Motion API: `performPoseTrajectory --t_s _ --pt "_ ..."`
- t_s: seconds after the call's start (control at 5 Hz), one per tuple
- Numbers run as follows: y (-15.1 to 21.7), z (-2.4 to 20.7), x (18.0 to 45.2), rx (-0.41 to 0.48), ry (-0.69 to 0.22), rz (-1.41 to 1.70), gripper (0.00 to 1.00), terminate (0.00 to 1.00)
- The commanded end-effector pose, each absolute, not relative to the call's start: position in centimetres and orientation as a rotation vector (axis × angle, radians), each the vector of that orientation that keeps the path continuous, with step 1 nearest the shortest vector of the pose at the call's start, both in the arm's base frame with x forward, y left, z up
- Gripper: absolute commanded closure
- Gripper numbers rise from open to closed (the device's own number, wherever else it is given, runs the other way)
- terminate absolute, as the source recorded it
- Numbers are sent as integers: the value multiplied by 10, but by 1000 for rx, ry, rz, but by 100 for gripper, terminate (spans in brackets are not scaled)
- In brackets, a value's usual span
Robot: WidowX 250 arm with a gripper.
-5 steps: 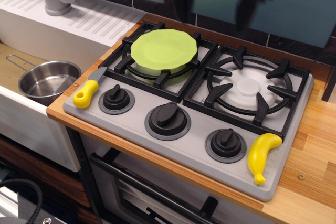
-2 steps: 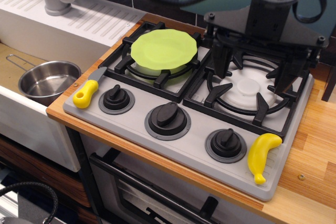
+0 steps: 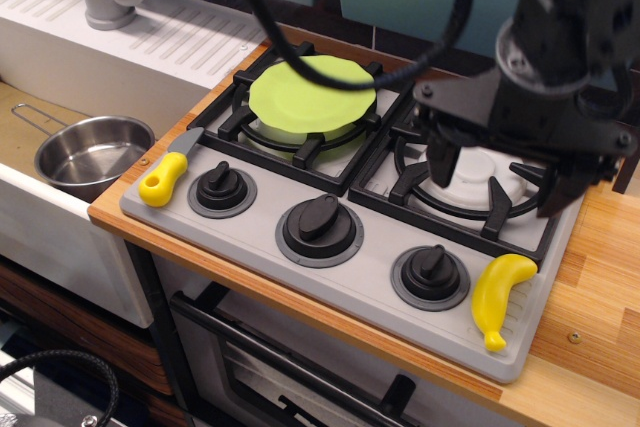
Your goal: End effector reaching banana
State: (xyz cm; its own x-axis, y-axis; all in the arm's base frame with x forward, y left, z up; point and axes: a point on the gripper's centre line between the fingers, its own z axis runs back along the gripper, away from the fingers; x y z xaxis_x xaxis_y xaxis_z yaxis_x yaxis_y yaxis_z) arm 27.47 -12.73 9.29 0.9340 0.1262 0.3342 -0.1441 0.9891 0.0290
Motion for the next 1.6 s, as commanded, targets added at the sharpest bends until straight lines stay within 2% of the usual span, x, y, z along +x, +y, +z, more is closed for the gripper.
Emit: performPoseTrajectory --t_s 0.0,0.8,1.4 --pt "-137 82 287 43 -426 135 0 0" --pt "-142 36 278 26 -441 104 0 0" --pt "-155 19 267 20 -456 103 0 0"
